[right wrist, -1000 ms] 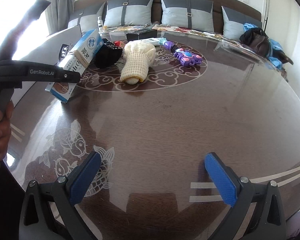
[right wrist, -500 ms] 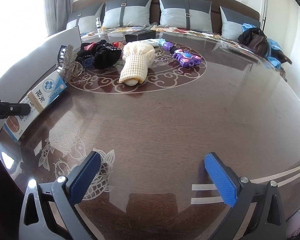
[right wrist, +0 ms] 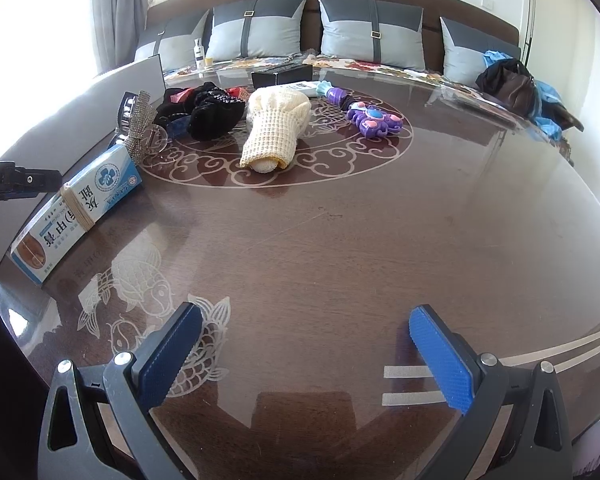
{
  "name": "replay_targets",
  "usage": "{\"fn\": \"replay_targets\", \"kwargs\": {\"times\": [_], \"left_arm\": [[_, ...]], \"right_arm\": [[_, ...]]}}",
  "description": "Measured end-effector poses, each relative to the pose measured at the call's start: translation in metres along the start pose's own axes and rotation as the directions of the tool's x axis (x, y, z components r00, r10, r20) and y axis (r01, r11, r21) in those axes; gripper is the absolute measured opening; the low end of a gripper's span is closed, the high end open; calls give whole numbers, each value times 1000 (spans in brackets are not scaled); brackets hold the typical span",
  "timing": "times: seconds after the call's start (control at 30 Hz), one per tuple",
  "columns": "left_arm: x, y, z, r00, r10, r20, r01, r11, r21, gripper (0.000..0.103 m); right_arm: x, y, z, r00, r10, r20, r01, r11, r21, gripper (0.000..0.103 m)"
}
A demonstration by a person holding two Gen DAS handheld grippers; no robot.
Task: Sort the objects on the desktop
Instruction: 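Close the left gripper on the nail cream box and lift it, then grasp the beige knitted glove with the right gripper while the left gripper holds the box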
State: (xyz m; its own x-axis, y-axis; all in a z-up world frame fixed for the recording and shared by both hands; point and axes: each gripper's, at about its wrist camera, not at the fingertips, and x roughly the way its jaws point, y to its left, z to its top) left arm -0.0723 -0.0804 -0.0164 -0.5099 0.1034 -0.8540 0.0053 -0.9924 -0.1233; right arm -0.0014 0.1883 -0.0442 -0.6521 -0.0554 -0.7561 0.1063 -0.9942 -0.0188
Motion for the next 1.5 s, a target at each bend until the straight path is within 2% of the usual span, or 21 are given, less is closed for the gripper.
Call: {"fn": "replay_targets", "kwargs": {"times": [0.1,0.2,0.33,0.53,0.7,0.77,0.83,0.97,1.0,1.03,1.1,1.23,1.3,1.4,1.5], "left_arm": [[3,8,-7,1000,16,-19,-16,1000,-14,74],[-1,5,-9,999,-43,-10,43,999,-22,74],[1,-21,-15,999,-36,-23,38,996,83,74],[3,-58,-26,997,-64,-37,70,979,192,74],[-10,-72,-26,982,-187,-29,189,959,213,76],[-5,-83,-29,989,-143,-36,147,950,274,84],[4,-95,-34,995,-86,-43,96,940,328,85],[19,-100,-36,997,-44,-57,59,948,313,83],[22,-98,-36,998,-31,-58,46,955,293,71],[22,-96,-37,999,-20,-36,29,960,279,67],[21,-88,-36,1000,-1,-22,6,969,247,43],[18,-53,-41,998,61,-14,-58,988,144,43],[16,-37,-41,997,75,-17,-73,991,110,43],[19,-23,-36,996,84,-9,-83,993,85,43],[22,-18,-35,996,92,4,-92,992,82,44]], "right_arm": [[0,0,0,1000,0,-2,0,1000,0,103],[0,0,0,1000,0,-6,0,1000,1,103],[0,-1,0,1000,1,-9,-1,1000,2,103],[0,-1,0,1000,1,-9,0,1000,1,103],[0,0,0,1000,0,-9,0,1000,2,103],[0,0,0,1000,0,-9,0,1000,2,103],[0,0,0,1000,0,-9,0,1000,2,103],[0,0,0,1000,0,-10,0,1000,2,103],[0,0,0,1000,0,-12,0,1000,1,103],[1,0,1,1000,1,-16,-1,1000,2,103],[1,0,3,999,3,-34,-3,1000,0,103],[3,-1,8,995,32,-99,-36,999,-41,103],[9,-2,21,988,31,-150,-42,997,-68,103],[10,-3,54,996,29,-89,-37,996,-79,102],[30,-2,100,992,72,-106,-77,996,-44,101]]}}
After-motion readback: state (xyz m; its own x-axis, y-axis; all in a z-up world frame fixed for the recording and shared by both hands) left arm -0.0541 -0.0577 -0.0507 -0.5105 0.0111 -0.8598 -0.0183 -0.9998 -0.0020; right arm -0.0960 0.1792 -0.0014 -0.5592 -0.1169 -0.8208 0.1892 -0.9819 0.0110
